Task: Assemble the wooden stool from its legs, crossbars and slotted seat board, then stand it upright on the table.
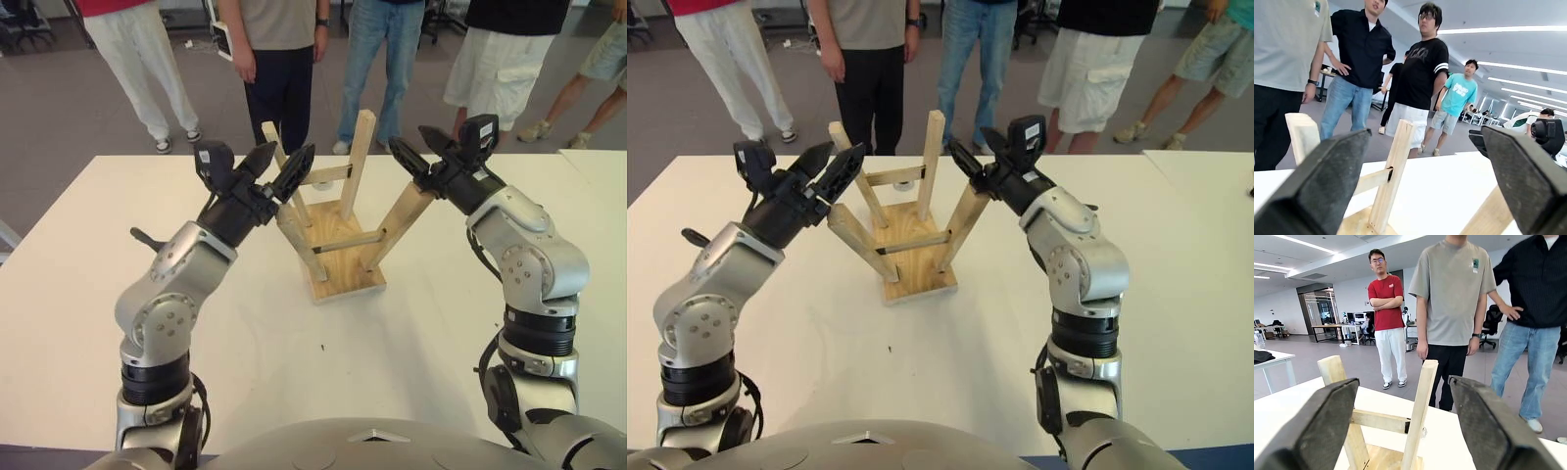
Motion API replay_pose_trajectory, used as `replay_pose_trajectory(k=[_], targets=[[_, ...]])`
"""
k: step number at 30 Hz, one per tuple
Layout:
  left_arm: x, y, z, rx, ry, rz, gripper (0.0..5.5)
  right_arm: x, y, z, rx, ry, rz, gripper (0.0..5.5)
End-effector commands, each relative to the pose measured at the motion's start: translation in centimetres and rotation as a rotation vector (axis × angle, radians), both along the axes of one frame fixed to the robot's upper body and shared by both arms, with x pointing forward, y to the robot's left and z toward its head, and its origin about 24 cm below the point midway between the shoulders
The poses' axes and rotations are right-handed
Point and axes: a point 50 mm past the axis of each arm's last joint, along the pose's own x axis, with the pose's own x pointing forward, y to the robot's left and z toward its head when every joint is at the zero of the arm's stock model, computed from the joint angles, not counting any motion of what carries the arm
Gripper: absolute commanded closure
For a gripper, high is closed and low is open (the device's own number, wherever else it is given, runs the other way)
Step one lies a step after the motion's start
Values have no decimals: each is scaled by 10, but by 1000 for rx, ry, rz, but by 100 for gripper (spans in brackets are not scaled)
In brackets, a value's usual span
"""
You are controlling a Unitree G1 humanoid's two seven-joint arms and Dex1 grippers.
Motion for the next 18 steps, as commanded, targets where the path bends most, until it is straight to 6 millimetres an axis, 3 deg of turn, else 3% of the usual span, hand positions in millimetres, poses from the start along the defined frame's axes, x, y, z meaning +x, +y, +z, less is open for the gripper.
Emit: replay_pose_trajectory(k=[1, 5, 10, 16, 18], targets=[[-2, -4, -95, 236, 383, 61, 135, -2, 19, -44, -15, 213, 92, 204], [11, -4, -76, 248, 273, 85, 135, -2, 29, -34, 5, 175, 124, 204], [7, -15, -73, 243, 260, 15, 135, -3, 30, -43, 26, 201, 109, 204], [-3, -13, -62, 252, 244, -86, 135, 2, 26, -36, 34, 172, 95, 204], [3, -2, -32, 176, 154, -60, 135, 5, 22, -15, 96, 119, 102, 204]])
